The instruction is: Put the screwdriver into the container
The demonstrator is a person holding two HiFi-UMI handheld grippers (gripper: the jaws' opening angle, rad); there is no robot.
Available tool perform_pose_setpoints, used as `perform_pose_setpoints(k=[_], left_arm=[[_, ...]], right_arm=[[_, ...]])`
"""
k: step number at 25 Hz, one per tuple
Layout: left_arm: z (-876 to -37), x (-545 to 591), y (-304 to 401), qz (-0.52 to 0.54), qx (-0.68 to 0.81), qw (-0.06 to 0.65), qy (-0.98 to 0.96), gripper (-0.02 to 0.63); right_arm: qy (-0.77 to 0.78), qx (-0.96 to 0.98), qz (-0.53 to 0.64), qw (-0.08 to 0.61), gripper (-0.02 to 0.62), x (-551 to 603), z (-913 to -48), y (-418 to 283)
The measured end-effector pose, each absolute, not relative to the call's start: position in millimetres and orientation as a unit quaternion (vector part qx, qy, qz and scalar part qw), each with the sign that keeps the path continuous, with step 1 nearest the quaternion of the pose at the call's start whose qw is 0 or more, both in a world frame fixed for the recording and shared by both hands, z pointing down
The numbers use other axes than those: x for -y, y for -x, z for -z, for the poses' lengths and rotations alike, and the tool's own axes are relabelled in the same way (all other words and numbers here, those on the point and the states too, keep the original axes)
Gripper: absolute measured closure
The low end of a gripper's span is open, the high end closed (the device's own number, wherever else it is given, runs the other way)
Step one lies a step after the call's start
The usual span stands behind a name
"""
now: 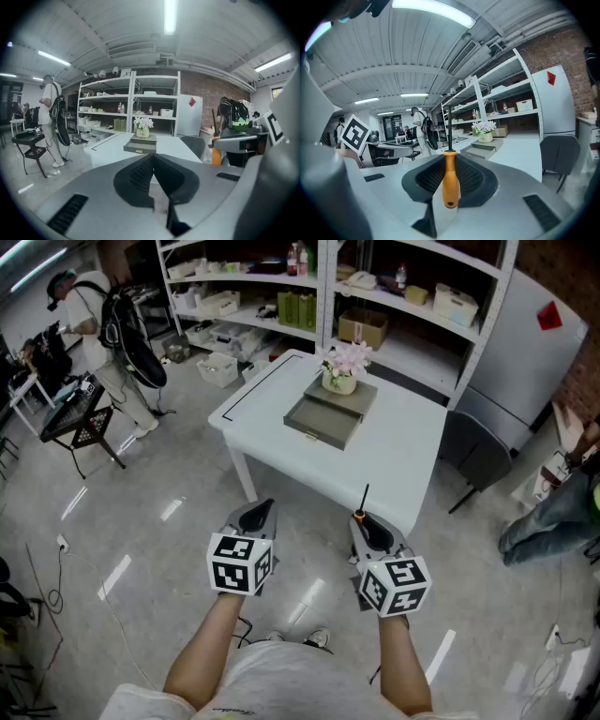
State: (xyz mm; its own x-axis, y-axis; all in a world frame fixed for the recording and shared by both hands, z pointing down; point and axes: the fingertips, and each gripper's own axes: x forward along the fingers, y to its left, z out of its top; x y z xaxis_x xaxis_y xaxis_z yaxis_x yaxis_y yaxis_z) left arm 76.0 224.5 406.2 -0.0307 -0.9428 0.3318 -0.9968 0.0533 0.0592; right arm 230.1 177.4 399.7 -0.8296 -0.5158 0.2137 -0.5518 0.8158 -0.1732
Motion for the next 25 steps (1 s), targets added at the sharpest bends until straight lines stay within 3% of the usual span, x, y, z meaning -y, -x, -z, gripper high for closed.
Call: perform_pose_setpoints(k=[14, 25], left_arm=[[-408.7, -209.7, -79.7, -0.096, 0.725, 0.148, -0.666, 0.603], [-426.3, -160.8, -35.2, -0.093, 0.719, 0.170, -0.667, 0.603]], right_arm=[[-0.259, 0.955, -0.121, 0.083, 0.520, -158.0, -411.9, -234.2], [-0.257, 0.954, -0.126, 0.091, 0.520, -107.6, -422.7, -187.3]])
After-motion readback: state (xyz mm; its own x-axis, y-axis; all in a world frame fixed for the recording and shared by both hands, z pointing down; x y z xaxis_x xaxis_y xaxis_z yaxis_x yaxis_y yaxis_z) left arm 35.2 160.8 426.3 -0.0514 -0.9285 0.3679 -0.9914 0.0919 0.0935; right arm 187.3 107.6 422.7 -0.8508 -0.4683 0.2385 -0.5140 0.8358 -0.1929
